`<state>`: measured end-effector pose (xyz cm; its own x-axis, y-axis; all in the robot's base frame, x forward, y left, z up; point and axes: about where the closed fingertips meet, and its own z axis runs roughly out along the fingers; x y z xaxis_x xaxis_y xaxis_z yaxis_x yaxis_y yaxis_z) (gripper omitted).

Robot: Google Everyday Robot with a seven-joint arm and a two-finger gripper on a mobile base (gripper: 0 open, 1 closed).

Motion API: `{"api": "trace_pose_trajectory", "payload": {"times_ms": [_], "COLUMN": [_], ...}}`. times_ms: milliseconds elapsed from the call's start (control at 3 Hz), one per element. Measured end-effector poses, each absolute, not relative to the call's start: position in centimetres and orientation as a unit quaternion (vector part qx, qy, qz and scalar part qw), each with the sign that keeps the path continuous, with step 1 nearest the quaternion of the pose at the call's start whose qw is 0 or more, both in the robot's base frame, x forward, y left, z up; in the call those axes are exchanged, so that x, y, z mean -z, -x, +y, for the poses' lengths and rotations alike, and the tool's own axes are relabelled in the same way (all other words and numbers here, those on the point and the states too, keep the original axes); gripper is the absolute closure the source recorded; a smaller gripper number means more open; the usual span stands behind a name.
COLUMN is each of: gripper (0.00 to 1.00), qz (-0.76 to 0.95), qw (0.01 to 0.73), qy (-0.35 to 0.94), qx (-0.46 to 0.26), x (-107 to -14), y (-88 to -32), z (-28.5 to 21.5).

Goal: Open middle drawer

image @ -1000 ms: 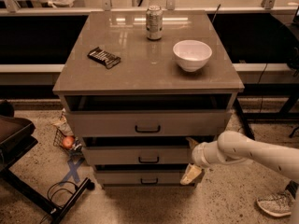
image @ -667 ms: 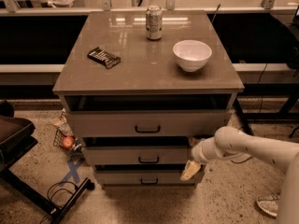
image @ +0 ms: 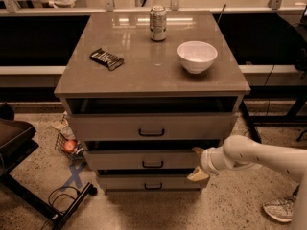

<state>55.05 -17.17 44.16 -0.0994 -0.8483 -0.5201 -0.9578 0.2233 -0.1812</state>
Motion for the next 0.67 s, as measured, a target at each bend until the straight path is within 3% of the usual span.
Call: {"api": "trace_pose_trajectory", "payload": {"times_ms": [667], "gripper": [0.85], "qz": [0.741], "qw": [0.249], "qy": [0.618], "qx": [-0.087], "x": [-48.6], "y": [-47.2], "z": [-17.4]}}
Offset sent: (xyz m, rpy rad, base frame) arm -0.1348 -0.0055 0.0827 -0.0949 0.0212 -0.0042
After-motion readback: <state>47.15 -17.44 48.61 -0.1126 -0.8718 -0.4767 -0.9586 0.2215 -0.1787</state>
